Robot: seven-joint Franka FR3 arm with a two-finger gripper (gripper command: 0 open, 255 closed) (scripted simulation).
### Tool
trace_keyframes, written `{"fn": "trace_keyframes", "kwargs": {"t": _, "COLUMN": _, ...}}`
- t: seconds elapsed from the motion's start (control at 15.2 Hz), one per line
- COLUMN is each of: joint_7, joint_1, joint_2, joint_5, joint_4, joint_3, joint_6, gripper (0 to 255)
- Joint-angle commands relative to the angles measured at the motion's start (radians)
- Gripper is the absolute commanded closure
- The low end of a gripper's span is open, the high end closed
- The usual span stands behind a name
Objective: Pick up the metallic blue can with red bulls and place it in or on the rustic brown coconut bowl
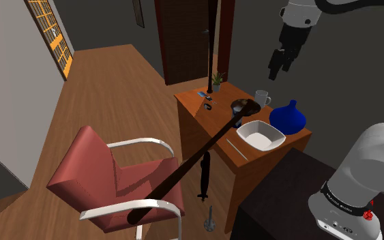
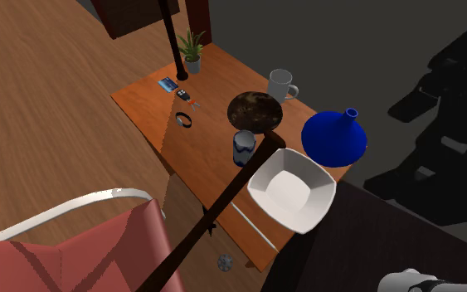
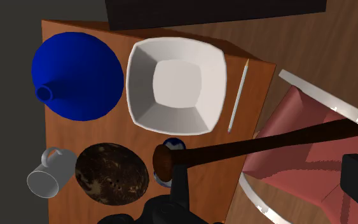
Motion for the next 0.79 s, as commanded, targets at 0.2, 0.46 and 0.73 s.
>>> {"fn": "trace_keyframes", "kwargs": {"t": 0.2, "joint_7": -0.044, "joint_1": -0.004, "joint_2": 0.028, "joint_5": -0.006, "joint_4": -0.066, "joint_3": -0.043, "joint_6": 0.106, "gripper": 0}}
{"fn": "trace_keyframes", "kwargs": {"t": 0.46, "joint_7": -0.105, "joint_1": -0.008, "joint_2": 0.09, "joint_5": -0.008, "joint_4": -0.133, "joint_3": -0.1, "joint_6": 0.249, "gripper": 0}}
{"fn": "trace_keyframes", "kwargs": {"t": 0.73, "joint_7": -0.171, "joint_1": -0.007, "joint_2": 0.179, "joint_5": -0.001, "joint_4": -0.175, "joint_3": -0.159, "joint_6": 0.393, "gripper": 0}}
